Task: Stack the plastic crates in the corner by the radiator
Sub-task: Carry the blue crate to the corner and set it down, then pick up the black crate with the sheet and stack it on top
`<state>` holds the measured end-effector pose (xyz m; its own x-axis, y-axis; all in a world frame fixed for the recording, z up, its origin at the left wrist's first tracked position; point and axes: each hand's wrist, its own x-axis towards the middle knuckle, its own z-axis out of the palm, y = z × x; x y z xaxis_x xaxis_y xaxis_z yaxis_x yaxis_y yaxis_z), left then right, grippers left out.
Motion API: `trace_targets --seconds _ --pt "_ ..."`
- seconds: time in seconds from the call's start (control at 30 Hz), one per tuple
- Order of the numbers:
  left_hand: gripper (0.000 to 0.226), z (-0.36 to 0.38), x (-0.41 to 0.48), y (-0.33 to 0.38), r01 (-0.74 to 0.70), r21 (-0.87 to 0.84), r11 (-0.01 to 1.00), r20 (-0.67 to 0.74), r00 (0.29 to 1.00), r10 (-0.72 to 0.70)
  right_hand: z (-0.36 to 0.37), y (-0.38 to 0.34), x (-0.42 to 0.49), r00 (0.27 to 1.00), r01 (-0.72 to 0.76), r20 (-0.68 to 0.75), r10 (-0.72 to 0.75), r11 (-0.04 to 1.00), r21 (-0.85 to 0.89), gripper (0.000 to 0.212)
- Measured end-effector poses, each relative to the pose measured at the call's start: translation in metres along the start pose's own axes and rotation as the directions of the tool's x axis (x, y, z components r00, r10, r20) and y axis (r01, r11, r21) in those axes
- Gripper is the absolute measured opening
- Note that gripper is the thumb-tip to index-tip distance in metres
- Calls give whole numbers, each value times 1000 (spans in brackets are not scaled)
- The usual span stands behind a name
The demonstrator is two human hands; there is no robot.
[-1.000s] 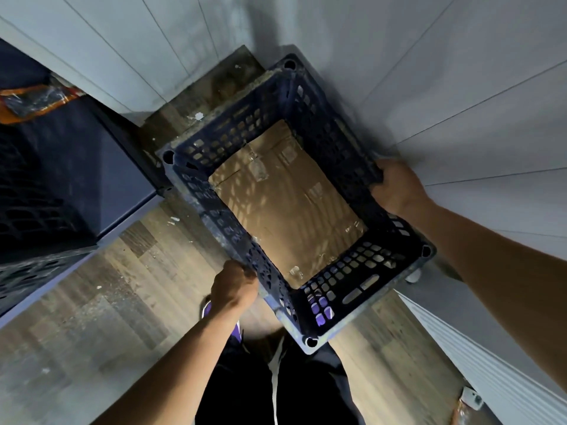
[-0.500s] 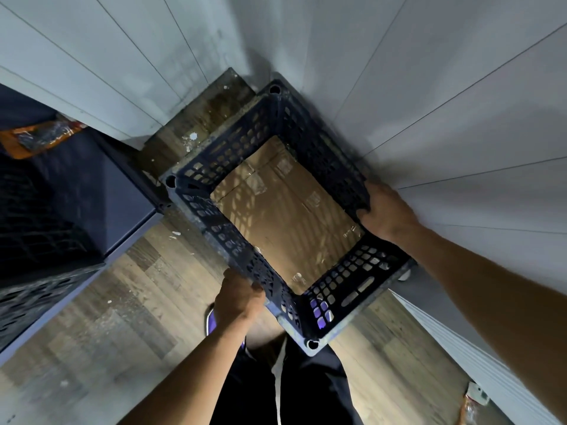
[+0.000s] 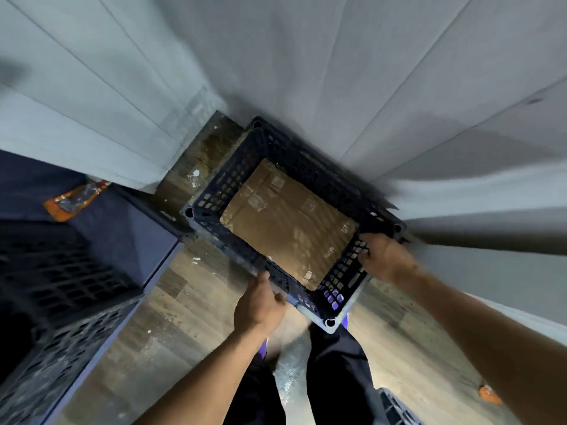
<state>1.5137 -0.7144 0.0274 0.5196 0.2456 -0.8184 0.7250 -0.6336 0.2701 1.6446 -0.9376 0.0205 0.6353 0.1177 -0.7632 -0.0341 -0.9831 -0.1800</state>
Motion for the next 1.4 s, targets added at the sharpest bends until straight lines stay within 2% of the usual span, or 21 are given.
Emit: trace_targets --seconds 0.2,0.33,0.57,0.7,0.87,1.03,1.27,1.4 --pt "50 -35 -48 -9 -147 188 971 -11 988 152 24 -12 -84 989 -126 -59 138 975 183 36" --pt "52 -53 -73 -16 -244 271 931 2 967 253 54 -25 -133 982 -143 -80 173 945 294 44" --pt "53 -21 -106 -7 -366 450 815 148 930 336 111 -11 -209 961 -225 -45 272 870 439 55" --pt "53 22 -126 3 -498 534 683 246 864 439 143 20 -256 930 -294 -31 366 794 532 57" --pt "55 85 -165 11 -664 619 420 418 731 539 197 62 -326 852 -396 -33 522 685 612 56" --pt "53 145 -219 0 -742 641 194 528 610 591 274 91 -404 763 -463 1 646 546 698 51" --pt "52 223 -300 -64 -777 628 -44 666 507 547 412 101 -519 656 -517 113 747 335 787 53" --pt "54 267 -342 -109 -787 594 -167 744 457 488 493 92 -584 591 -559 246 768 170 812 53"
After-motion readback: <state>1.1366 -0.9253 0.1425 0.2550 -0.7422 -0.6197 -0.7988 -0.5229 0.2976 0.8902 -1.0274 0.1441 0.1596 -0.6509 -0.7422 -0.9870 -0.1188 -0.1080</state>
